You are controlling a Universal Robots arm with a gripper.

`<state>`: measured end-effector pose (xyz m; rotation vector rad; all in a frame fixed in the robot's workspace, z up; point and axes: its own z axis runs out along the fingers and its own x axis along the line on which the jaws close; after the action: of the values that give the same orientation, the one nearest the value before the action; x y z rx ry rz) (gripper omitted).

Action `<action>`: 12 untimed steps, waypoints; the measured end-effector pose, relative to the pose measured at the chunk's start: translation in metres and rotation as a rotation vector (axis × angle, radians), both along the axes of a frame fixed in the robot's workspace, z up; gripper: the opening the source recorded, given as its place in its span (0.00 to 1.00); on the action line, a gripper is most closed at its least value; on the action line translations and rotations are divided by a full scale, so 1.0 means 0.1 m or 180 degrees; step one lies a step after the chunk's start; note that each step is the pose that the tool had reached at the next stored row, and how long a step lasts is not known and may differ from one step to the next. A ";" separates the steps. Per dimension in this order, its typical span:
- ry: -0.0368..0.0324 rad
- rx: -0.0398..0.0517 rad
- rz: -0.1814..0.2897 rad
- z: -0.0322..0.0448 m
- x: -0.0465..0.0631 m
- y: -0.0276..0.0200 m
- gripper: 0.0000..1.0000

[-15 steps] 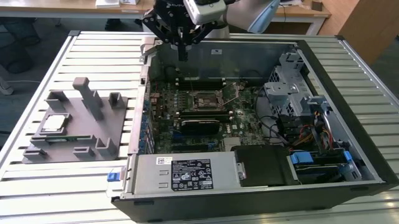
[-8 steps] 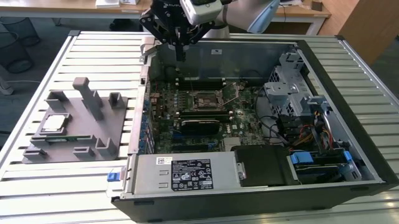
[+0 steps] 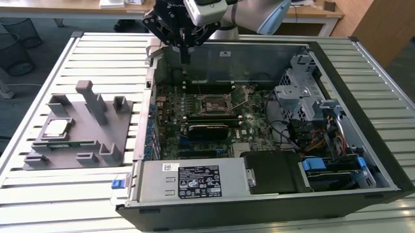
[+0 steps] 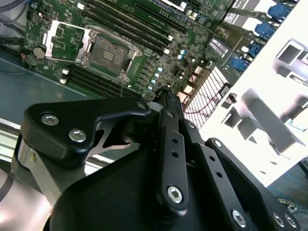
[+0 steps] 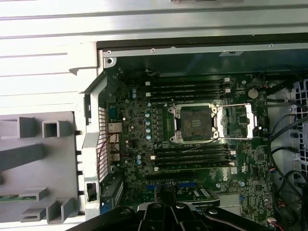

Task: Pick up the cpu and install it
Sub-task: 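Reach for the cpu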

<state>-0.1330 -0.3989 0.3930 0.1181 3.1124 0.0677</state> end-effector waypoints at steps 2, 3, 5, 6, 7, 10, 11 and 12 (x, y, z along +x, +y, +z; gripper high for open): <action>0.0000 0.0000 0.0000 0.000 -0.01 0.000 0.11; 0.0000 0.0000 0.0000 -0.001 -0.01 0.000 0.11; 0.0000 0.0000 0.0000 0.000 -0.03 0.000 0.11; 0.0000 0.0000 0.0000 0.000 -0.04 0.000 0.11; 0.0000 0.0000 0.0000 -0.001 -0.05 0.000 0.11; 0.0000 0.0000 0.0000 -0.001 -0.10 0.000 0.11; 0.0000 0.0000 0.0000 -0.001 -0.11 0.000 0.11; 0.0000 0.0000 0.0001 -0.002 -0.13 0.000 0.11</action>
<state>-0.1457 -0.3990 0.3928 0.1178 3.1125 0.0676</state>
